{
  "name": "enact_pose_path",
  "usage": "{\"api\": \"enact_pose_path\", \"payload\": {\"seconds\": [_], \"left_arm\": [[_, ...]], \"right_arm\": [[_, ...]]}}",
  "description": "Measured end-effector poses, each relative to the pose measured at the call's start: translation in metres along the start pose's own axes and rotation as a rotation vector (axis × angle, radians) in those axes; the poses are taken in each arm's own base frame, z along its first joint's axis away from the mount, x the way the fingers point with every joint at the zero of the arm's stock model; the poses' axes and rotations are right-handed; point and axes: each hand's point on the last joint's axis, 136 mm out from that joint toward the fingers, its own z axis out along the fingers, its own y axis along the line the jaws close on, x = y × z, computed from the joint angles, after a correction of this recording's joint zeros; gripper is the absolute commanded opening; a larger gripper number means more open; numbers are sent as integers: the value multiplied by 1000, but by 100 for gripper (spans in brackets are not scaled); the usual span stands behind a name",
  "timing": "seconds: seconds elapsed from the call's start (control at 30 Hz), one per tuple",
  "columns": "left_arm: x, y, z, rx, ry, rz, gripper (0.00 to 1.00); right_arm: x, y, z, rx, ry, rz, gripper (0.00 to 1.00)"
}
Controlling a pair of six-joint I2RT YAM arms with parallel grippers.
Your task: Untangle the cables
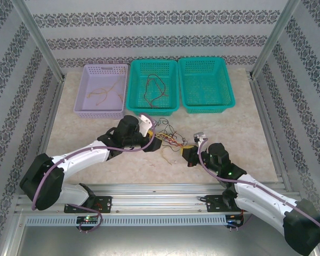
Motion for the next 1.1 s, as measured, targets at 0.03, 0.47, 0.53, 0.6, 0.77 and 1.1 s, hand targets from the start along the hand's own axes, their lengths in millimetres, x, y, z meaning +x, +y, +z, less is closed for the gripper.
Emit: {"api": "enact_pose_path", "payload": {"seconds": [0.03, 0.47, 0.53, 0.6, 0.77, 1.1], "left_arm": [[0, 4, 0, -26, -3, 10, 60], [-25, 27, -26, -235, -128, 100, 68], [-18, 19, -20, -214, -105, 116, 68], [-9, 13, -16, -189, -85, 124, 68], [7, 8, -12, -140, -48, 120, 69], [5, -10, -3, -49, -29, 127, 72]], "right_arm": [[0, 1, 0, -7, 2, 0, 0], [11, 10, 6, -60, 54, 1, 0], [12, 10, 6, -65, 58, 2, 0], [12, 11, 6, -70, 58, 1, 0], [11, 13, 5, -76, 55, 0, 0], [9, 19, 3, -105, 50, -6, 0]]}}
